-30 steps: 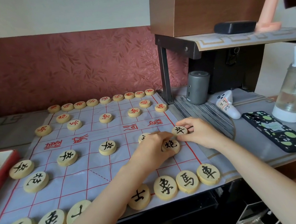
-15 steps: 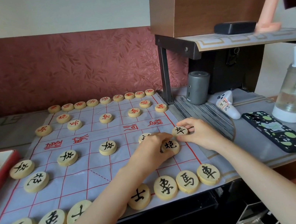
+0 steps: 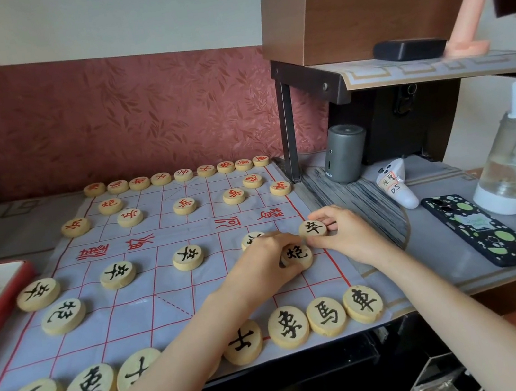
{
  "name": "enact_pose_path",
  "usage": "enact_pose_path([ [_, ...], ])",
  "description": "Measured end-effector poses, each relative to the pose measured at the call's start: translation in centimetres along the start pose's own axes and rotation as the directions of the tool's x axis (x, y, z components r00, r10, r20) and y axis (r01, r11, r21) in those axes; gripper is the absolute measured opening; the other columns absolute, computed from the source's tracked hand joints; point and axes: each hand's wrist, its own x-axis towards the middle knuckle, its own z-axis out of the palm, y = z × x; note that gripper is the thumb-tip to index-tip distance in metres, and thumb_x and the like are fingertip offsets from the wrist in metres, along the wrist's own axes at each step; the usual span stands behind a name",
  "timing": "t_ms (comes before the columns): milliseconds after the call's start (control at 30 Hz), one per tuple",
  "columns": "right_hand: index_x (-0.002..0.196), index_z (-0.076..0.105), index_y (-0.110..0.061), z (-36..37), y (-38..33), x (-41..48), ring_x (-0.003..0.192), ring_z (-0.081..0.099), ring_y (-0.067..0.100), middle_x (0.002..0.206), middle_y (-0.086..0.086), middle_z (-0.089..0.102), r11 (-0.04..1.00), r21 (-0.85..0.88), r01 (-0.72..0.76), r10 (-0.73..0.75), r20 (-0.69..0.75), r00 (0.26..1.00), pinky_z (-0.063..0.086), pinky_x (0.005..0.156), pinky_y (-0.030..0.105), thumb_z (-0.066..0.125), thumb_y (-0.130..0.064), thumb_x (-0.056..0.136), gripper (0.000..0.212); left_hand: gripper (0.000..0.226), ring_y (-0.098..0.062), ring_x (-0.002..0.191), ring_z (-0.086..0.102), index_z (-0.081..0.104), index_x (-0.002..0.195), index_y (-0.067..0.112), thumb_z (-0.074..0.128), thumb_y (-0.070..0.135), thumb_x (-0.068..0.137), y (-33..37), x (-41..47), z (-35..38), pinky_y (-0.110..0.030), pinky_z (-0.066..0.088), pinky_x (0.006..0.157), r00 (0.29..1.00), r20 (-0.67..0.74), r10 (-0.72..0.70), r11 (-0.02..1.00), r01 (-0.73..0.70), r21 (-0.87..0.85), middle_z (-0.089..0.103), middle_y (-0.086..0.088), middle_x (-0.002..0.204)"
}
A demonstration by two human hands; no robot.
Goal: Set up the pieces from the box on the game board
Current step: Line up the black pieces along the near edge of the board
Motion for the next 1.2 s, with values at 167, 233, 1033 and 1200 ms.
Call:
enact_pose_path([
  [167, 0.126, 0.054, -0.015, -0.1, -0.2, -0.3, 0.106, 0.052, 0.009, 0.122, 0.001, 0.054, 1.000, 0.002, -0.008, 0.008, 0.029, 1.000, 0.041, 0.090, 0.021, 0.077, -0.024, 0.075, 0.057, 0.045, -0.014, 0.106, 0.054, 0.057, 0.122, 0.018, 0.069, 0.026, 0.079, -0.1, -0.1, 0.0, -0.022, 0.044, 0.091, 1.000, -0.010, -0.026, 1.000, 0.026, -0.006, 0.059, -0.001, 0.117],
  [233, 0.128, 0.053, -0.017, -0.3, -0.5, -0.4, 0.111, 0.048, 0.009, 0.123, -0.001, 0.050, 1.000, -0.011, 0.005, -0.005, 0.020, 1.000, 0.040, 0.093, 0.024, 0.074, -0.026, 0.078, 0.055, 0.043, -0.012, 0.102, 0.055, 0.059, 0.119, 0.017, 0.070, 0.028, 0.079, 0.0, -0.3, -0.5, -0.016, 0.041, 0.086, 0.999, -0.049, -0.019, 1.000, 0.018, -0.023, 0.060, 0.000, 0.116],
  [1033, 0.120, 0.061, -0.028, 4.7, -7.2, 2.1, 0.109, 0.049, 0.006, 0.119, -0.009, 0.056, 0.933, -0.263, 0.245, -0.143, 0.353, 0.925, 0.039, 0.102, 0.030, 0.065, -0.020, 0.086, 0.035, 0.042, -0.010, 0.116, 0.052, 0.057, 0.124, 0.023, 0.066, 0.022, 0.083, -8.6, -5.9, -10.4, -0.020, 0.039, 0.096, 0.964, 0.004, -0.267, 0.946, 0.262, 0.192, 0.058, 0.006, 0.128],
  [1200, 0.113, 0.062, -0.024, 5.4, -7.0, 2.0, 0.106, 0.045, 0.010, 0.102, -0.009, 0.050, 0.909, -0.338, 0.242, -0.162, 0.249, 0.955, 0.041, 0.095, 0.034, 0.071, -0.037, 0.078, 0.038, 0.040, -0.010, 0.110, 0.056, 0.058, 0.122, 0.023, 0.065, 0.028, 0.083, -8.3, -5.4, -10.1, -0.019, 0.042, 0.090, 0.973, -0.012, -0.232, 0.955, 0.230, 0.189, 0.060, 0.007, 0.124],
])
